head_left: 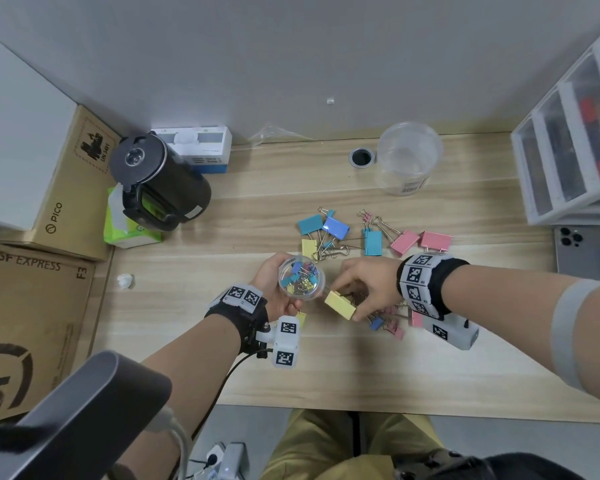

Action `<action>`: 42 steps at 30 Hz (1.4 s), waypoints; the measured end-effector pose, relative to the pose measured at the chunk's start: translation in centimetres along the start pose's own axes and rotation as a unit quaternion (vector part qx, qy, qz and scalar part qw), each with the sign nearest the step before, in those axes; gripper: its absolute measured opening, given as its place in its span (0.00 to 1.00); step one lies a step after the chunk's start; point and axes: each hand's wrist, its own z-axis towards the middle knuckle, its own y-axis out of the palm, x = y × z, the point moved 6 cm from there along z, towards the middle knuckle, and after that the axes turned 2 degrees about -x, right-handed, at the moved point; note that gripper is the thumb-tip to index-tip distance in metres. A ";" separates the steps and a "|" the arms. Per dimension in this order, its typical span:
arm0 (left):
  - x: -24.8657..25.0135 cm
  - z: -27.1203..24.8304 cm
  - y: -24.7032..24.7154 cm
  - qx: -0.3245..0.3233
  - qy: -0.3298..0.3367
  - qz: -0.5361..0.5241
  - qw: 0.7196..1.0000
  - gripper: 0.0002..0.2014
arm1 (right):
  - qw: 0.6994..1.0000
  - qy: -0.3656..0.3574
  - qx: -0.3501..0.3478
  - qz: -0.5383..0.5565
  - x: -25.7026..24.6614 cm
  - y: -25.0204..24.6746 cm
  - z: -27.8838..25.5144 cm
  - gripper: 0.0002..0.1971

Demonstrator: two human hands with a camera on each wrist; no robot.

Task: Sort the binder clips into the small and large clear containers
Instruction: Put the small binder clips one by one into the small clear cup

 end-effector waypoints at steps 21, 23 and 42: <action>0.0 0.3 -1.0 -0.031 0.003 -0.001 1.000 0.25 | 0.842 0.188 0.094 0.497 2.5 -1.8 0.7 0.12; -0.1 0.3 -1.2 -0.035 0.003 -0.002 0.999 0.25 | 0.830 0.210 0.103 0.506 2.5 -1.6 1.2 0.21; 0.3 -0.3 -1.6 -0.031 0.001 0.001 1.000 0.26 | 0.872 0.263 0.073 0.405 1.5 0.3 3.4 0.07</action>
